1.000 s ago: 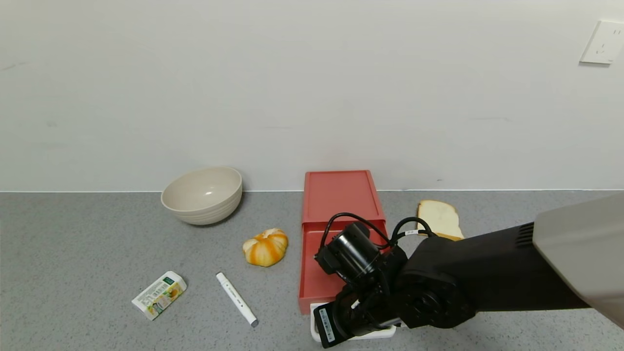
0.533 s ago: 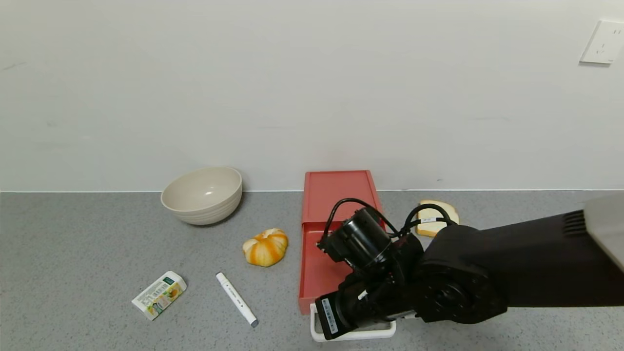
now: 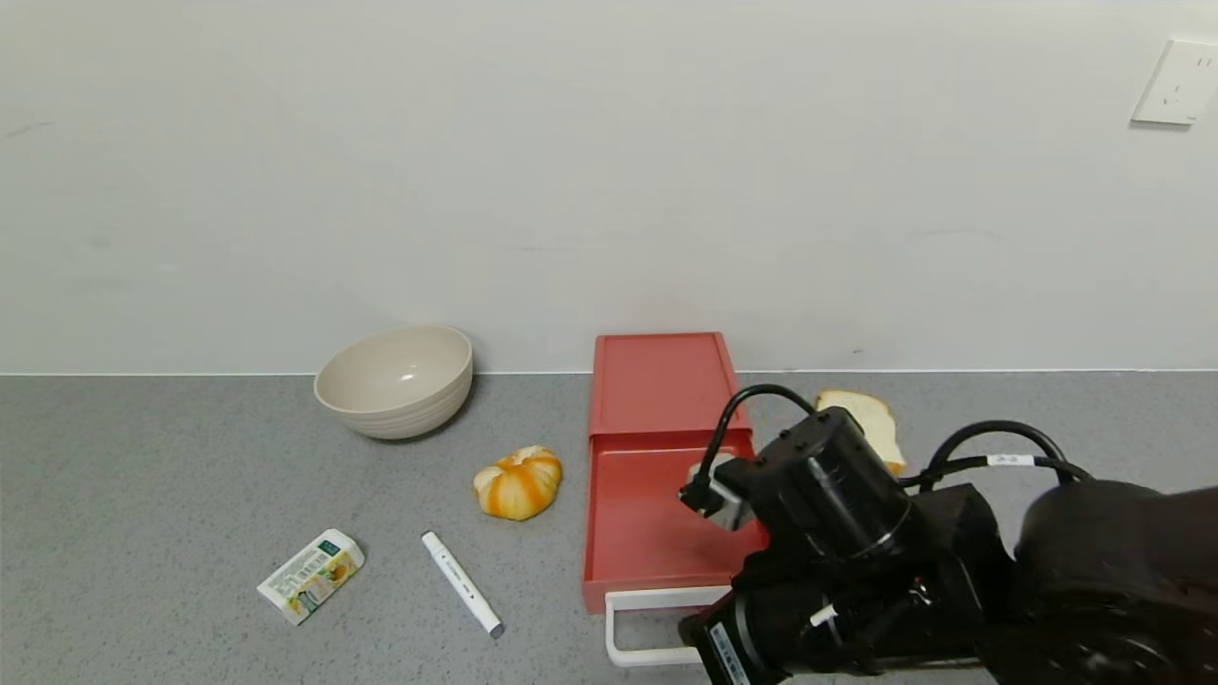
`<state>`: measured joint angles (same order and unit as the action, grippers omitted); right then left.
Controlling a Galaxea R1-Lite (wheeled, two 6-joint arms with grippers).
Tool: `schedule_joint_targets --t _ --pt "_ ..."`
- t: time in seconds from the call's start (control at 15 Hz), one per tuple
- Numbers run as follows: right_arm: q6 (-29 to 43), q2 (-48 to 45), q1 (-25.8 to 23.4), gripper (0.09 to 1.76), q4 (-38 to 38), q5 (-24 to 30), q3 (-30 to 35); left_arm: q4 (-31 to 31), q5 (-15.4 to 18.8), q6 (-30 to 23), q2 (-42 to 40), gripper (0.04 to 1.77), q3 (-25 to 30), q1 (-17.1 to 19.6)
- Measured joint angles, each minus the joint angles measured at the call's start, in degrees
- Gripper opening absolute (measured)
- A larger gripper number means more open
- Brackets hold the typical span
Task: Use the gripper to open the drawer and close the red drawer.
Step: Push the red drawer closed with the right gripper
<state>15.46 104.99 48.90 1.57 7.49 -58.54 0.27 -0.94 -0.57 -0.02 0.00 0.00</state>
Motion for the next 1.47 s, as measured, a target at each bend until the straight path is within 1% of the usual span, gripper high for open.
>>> schedule_joint_targets --t 0.13,0.33,0.47,0.6,0.87,1.2,1.33,1.47 --pt "-2.76 -3.22 -0.06 0.12 -10.17 0.0 8.24 -0.02 -0.02 0.0 0.0 1.73 0.0 0.0" --pt "-6.03 -8.74 -0.69 0.12 -22.3 -0.02 18.47 0.0 -0.02 0.0 0.0 1.73 0.0 0.0" --pt "-7.12 -12.79 -2.1 0.12 -26.76 0.11 23.02 -0.02 -0.05 -0.06 0.0 1.73 0.0 0.0" --pt "-7.28 -16.35 -3.72 0.12 -28.88 0.23 25.94 -0.02 -0.07 -0.11 0.0 1.73 0.0 0.0" --pt "-7.63 -21.09 -9.48 0.12 -29.55 1.17 27.61 0.0 -0.07 -0.11 0.0 1.73 0.0 0.0" --pt "-8.85 -23.06 -18.97 0.12 -29.62 7.8 26.98 0.0 -0.07 -0.11 0.0 1.73 0.0 0.0" --pt "-8.87 -23.15 -20.39 0.12 -29.57 8.24 26.71 0.0 -0.1 -0.11 0.0 1.73 0.0 0.0" --pt "-8.83 -23.17 -20.72 0.12 -29.55 8.24 26.67 0.0 -0.07 -0.06 0.0 1.73 0.0 0.0"
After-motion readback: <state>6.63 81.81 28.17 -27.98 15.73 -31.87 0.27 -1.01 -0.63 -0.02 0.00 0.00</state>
